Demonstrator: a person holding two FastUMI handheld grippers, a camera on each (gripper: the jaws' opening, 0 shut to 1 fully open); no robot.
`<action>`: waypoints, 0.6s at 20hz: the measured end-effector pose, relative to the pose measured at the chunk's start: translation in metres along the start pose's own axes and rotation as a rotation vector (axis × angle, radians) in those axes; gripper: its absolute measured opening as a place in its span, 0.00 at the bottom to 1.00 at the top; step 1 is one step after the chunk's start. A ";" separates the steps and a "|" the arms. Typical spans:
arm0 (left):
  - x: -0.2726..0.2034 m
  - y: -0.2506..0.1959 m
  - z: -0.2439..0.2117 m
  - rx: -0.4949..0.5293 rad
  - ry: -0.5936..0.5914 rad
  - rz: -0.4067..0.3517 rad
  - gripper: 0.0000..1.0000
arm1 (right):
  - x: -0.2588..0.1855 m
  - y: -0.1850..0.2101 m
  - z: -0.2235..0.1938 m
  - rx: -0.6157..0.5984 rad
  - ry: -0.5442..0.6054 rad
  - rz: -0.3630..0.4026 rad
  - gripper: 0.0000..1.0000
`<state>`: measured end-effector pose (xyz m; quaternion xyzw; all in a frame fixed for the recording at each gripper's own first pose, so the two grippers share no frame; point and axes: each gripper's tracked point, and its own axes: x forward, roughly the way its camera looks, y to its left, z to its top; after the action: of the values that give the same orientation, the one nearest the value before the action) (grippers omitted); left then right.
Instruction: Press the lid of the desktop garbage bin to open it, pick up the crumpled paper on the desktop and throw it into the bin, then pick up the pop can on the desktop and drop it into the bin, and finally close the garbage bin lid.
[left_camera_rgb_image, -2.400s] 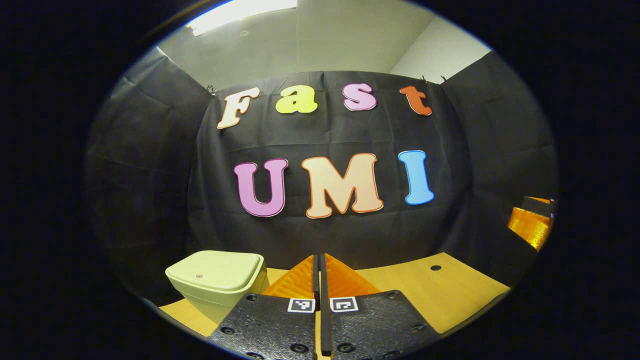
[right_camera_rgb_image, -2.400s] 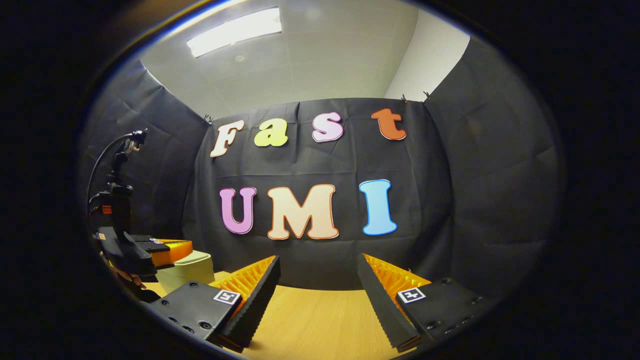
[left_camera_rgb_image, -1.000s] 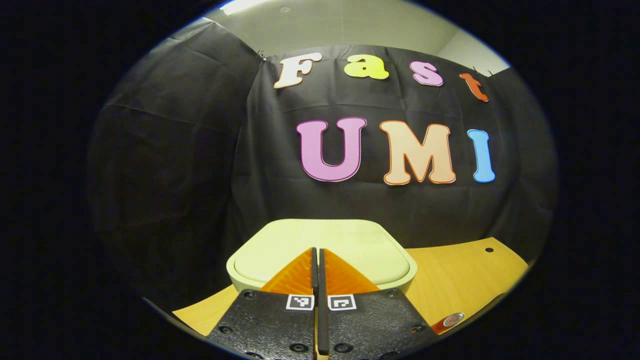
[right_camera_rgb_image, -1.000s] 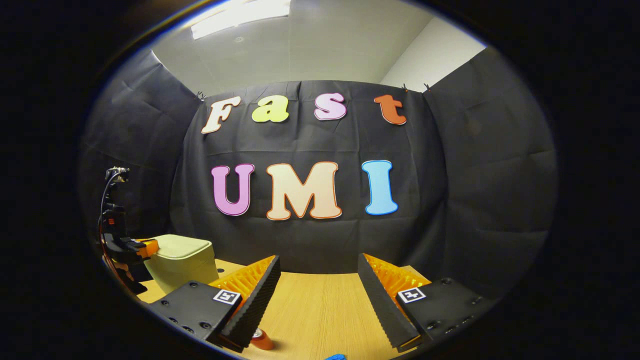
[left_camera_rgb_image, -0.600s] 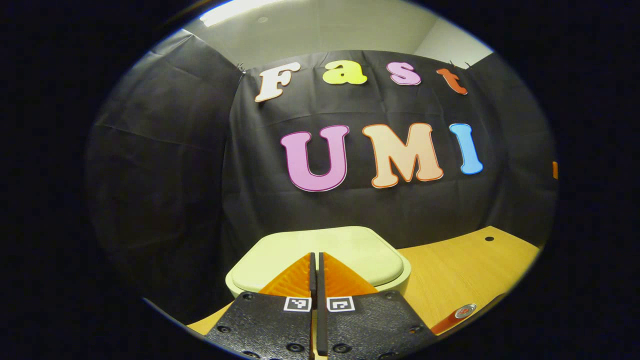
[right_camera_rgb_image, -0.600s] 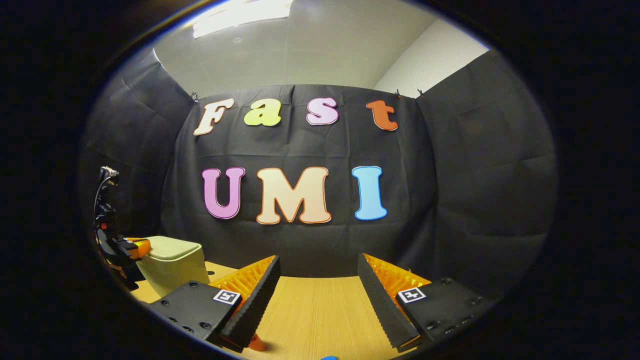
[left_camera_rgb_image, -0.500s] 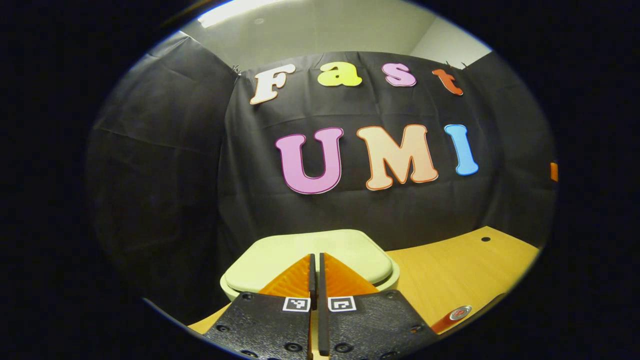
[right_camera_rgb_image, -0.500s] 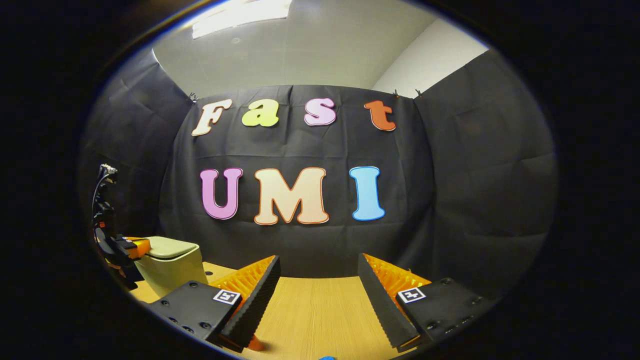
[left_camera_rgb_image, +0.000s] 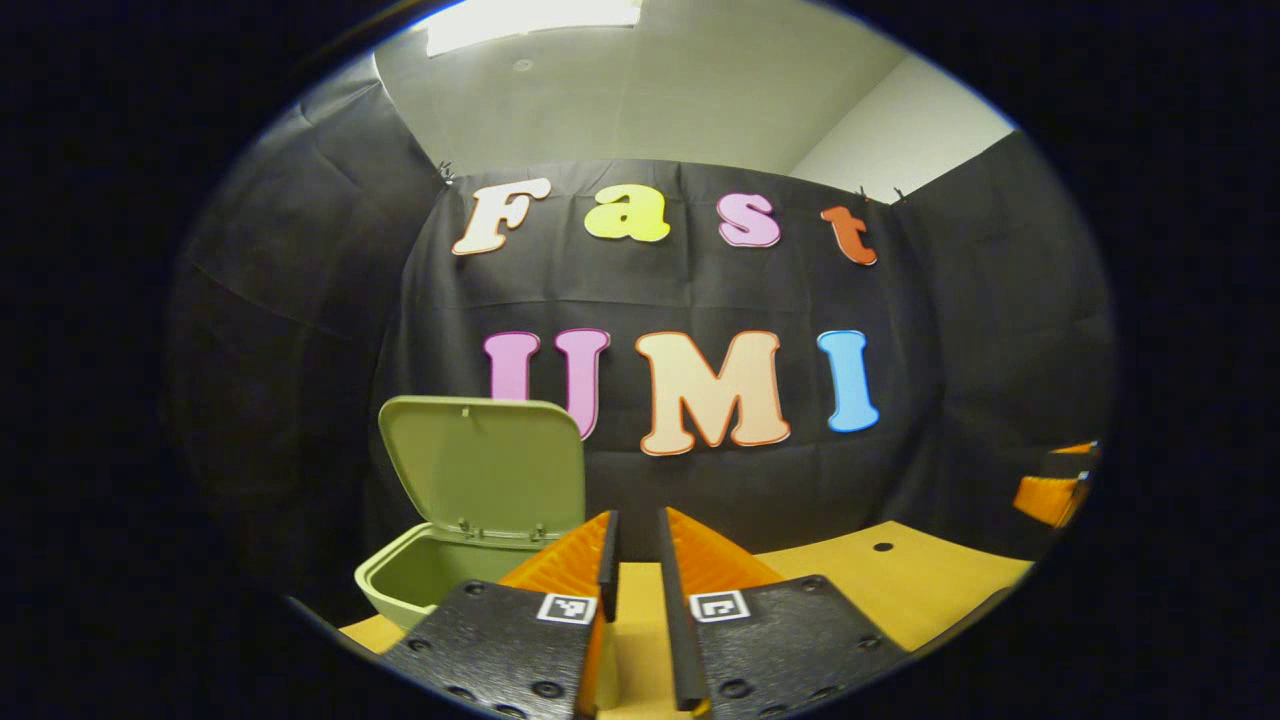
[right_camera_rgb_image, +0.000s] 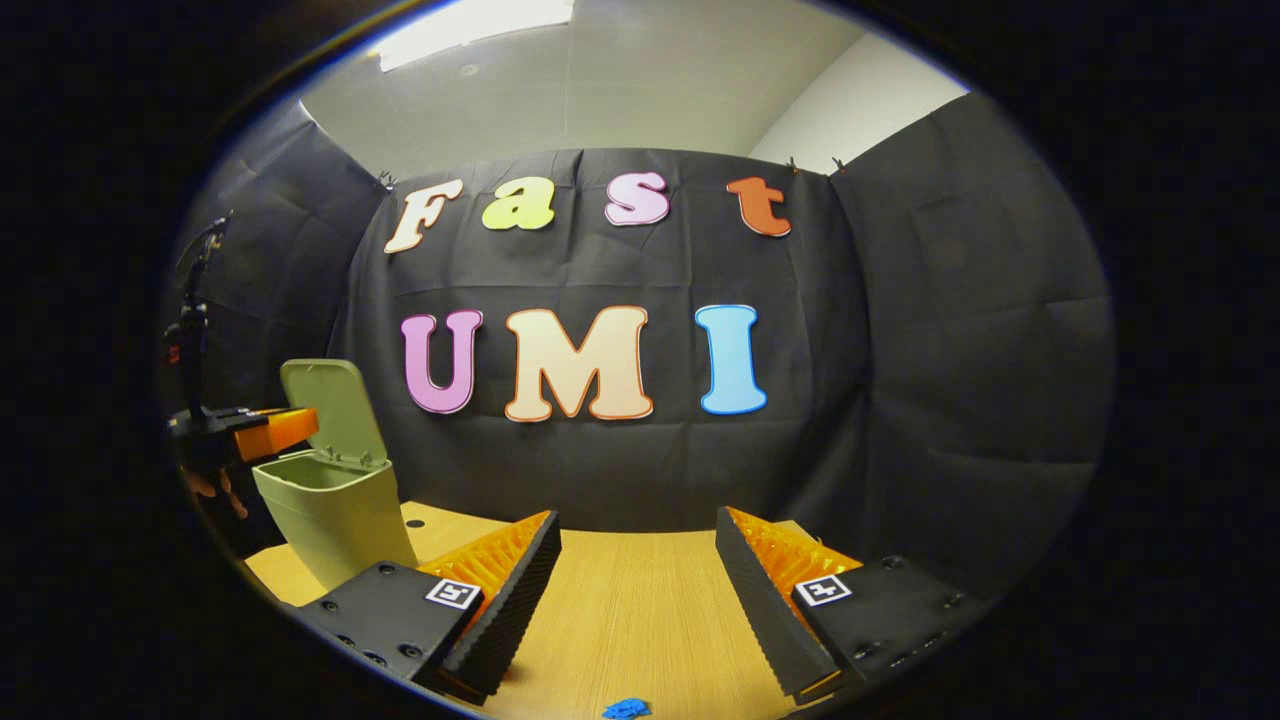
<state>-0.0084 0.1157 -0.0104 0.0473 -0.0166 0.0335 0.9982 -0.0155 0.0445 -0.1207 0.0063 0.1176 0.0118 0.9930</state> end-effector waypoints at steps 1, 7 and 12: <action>-0.003 -0.007 0.000 0.009 -0.003 -0.010 0.39 | 0.002 -0.002 -0.008 -0.005 0.016 0.008 0.98; -0.018 -0.036 -0.008 0.000 0.027 -0.006 0.84 | 0.012 -0.008 -0.071 0.014 0.136 0.055 0.98; -0.027 -0.040 -0.012 -0.003 0.053 0.025 0.86 | 0.011 -0.011 -0.142 -0.032 0.267 0.097 0.98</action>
<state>-0.0323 0.0757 -0.0273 0.0447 0.0094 0.0474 0.9978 -0.0373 0.0355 -0.2613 -0.0056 0.2482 0.0624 0.9667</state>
